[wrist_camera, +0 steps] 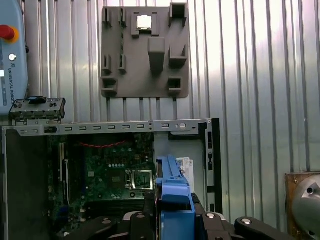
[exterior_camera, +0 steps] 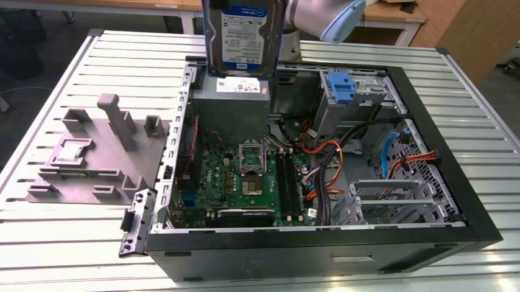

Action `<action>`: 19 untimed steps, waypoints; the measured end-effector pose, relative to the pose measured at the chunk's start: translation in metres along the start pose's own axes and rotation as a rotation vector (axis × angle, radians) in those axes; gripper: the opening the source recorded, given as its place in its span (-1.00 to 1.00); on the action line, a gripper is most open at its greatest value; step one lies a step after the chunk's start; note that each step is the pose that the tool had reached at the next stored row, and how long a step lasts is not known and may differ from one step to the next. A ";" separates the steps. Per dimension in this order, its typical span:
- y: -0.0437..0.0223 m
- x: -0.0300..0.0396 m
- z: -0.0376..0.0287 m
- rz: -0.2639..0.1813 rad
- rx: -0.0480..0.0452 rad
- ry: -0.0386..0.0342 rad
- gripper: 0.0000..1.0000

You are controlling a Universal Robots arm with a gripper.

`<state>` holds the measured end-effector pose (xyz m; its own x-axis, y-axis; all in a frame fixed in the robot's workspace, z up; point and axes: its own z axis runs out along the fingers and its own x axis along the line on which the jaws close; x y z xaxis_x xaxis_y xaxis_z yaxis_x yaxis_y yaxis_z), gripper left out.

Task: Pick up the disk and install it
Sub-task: 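Pick up the disk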

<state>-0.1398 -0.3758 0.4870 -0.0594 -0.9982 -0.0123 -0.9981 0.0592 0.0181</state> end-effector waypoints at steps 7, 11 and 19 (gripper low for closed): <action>-0.0225 -0.0004 0.0005 0.000 -0.0015 0.0000 -0.27; -0.0234 0.0078 0.0011 0.000 -0.0016 0.0001 -0.27; -0.0281 0.0247 0.0024 0.000 -0.0015 0.0000 -0.27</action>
<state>-0.1132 -0.4022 0.4838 -0.0594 -0.9982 -0.0123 -0.9981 0.0592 0.0196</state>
